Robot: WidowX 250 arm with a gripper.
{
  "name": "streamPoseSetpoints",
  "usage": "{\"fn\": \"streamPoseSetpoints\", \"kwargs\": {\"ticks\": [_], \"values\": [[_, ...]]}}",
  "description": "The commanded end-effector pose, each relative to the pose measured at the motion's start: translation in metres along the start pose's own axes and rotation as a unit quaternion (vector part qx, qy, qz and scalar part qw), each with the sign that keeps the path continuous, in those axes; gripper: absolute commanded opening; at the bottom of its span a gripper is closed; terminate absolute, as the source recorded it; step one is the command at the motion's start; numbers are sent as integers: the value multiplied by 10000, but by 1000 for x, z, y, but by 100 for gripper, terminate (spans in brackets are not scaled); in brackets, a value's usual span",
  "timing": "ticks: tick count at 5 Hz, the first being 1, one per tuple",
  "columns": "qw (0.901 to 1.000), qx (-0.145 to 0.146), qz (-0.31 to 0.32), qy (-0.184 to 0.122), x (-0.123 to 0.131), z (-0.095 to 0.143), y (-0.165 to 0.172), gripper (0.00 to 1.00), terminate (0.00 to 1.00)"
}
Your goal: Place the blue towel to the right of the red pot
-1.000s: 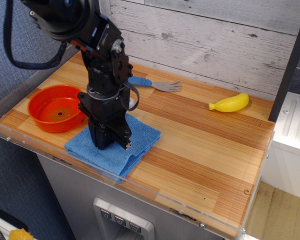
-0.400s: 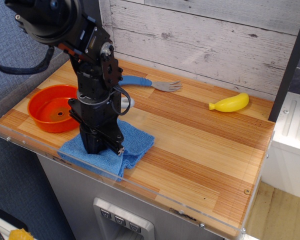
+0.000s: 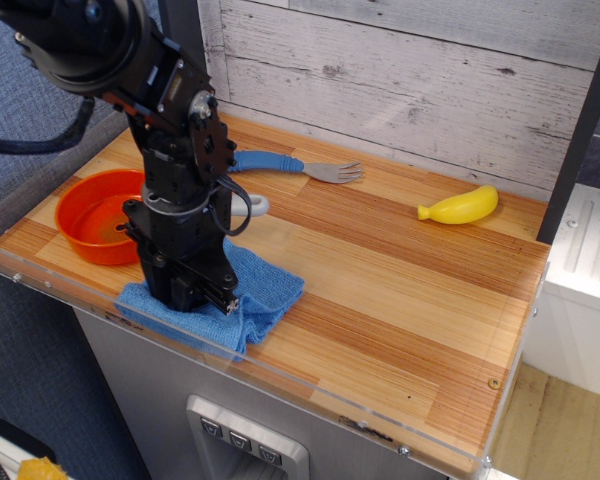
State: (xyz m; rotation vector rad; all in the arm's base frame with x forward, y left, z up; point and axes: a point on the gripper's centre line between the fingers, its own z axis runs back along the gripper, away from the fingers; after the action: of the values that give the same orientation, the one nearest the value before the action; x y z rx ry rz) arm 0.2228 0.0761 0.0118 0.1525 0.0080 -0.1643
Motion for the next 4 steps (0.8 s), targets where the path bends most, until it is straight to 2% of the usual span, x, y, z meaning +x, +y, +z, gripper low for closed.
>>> {"fn": "streamPoseSetpoints", "kwargs": {"ticks": [1,2,3,4], "values": [[9979,122,169,-609,12,31,4,100,0],[9973,257,343,-597,12,41,6,100,0],[9941,579,781,-485,9,52,13,100,0],[9915,691,1024,-408,10,61,18,100,0]]}}
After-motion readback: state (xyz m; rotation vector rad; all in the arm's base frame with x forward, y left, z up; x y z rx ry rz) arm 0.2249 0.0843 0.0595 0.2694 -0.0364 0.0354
